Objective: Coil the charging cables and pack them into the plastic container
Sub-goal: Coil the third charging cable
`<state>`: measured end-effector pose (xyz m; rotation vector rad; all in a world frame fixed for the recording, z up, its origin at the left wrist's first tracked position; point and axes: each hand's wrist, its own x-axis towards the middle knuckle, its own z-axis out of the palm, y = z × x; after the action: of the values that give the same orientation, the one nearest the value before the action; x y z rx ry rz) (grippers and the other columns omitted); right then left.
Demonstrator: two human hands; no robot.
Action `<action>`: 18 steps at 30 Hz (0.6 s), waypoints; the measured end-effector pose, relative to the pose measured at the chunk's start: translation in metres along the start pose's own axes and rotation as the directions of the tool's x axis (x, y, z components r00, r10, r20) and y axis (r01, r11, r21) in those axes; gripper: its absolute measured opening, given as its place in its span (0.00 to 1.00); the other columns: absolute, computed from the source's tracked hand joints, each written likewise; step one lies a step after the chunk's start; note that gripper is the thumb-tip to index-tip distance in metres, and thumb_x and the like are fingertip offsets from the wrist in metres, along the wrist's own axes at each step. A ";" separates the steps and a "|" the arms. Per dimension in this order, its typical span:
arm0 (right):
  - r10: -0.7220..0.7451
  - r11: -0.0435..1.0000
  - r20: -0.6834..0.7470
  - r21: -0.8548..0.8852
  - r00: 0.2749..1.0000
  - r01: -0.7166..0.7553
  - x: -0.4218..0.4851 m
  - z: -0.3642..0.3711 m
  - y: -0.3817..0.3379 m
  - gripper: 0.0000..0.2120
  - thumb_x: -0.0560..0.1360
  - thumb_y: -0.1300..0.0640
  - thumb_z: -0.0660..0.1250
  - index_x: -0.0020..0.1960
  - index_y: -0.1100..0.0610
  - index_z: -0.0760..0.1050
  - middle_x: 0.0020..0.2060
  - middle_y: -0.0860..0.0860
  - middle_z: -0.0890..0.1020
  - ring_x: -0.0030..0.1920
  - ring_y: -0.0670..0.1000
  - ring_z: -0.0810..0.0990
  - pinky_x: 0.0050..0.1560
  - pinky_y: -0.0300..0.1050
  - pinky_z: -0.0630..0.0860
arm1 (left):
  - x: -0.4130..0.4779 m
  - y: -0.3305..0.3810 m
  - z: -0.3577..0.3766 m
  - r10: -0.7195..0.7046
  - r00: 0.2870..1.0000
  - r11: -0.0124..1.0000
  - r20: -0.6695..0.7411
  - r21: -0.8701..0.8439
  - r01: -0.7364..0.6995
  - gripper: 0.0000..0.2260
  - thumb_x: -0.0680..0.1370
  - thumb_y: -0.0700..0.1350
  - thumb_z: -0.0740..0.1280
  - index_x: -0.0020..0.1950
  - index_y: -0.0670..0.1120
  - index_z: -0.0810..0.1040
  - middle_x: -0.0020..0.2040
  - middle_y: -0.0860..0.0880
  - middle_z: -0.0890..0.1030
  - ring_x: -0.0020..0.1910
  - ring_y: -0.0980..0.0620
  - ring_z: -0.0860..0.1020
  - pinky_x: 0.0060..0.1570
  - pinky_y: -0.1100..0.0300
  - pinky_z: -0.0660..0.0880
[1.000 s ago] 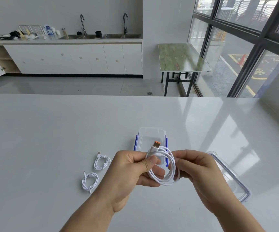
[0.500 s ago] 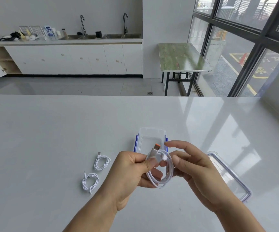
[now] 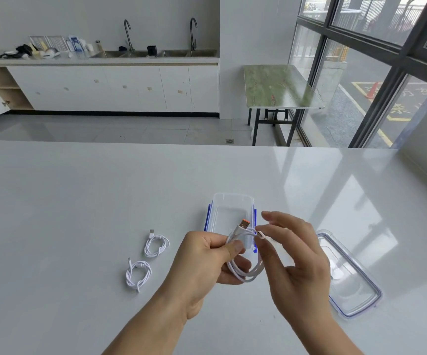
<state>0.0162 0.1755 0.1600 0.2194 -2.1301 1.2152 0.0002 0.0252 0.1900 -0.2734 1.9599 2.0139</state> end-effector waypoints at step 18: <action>0.564 0.656 0.489 0.225 0.665 -0.721 0.042 -0.024 0.018 0.06 0.78 0.67 0.68 0.48 0.62 0.84 0.36 0.62 0.86 0.35 0.57 0.84 0.37 0.45 0.81 | -0.003 0.002 0.004 0.085 0.989 0.973 0.123 0.202 -0.109 0.09 0.79 0.40 0.70 0.41 0.43 0.86 0.35 0.43 0.86 0.32 0.47 0.81 0.38 0.52 0.84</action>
<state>-0.0129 0.2118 0.1818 -0.2024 -2.3447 2.2157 0.0023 0.0288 0.1929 -0.0132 2.1264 1.8159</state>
